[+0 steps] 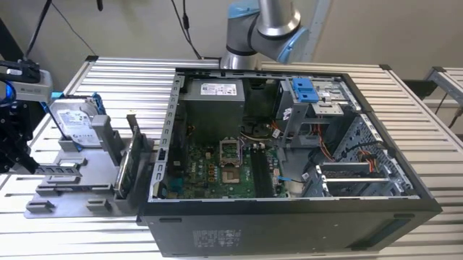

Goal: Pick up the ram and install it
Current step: 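Pick up the ram and move it above insertion slot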

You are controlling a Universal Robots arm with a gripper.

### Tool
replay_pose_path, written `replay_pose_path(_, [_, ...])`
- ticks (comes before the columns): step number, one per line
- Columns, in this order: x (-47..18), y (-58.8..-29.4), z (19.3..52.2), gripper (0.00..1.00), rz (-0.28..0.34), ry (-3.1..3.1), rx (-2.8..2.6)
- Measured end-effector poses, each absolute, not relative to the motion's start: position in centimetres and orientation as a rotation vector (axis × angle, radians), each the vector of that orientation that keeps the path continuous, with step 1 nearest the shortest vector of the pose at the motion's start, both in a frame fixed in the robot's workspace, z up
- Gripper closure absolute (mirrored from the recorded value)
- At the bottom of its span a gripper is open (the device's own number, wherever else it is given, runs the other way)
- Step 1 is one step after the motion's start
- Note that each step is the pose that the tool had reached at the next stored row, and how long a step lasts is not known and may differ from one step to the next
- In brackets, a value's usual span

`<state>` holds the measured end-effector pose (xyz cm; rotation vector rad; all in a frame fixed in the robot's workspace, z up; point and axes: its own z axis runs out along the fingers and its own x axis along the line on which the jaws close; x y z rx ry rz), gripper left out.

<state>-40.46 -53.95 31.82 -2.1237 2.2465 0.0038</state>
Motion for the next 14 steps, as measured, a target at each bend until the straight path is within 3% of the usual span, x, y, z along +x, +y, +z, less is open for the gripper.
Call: replay_pose_path(14, [-40.5, -54.0, 33.2, 0.86, 0.004, 2.246, -2.124])
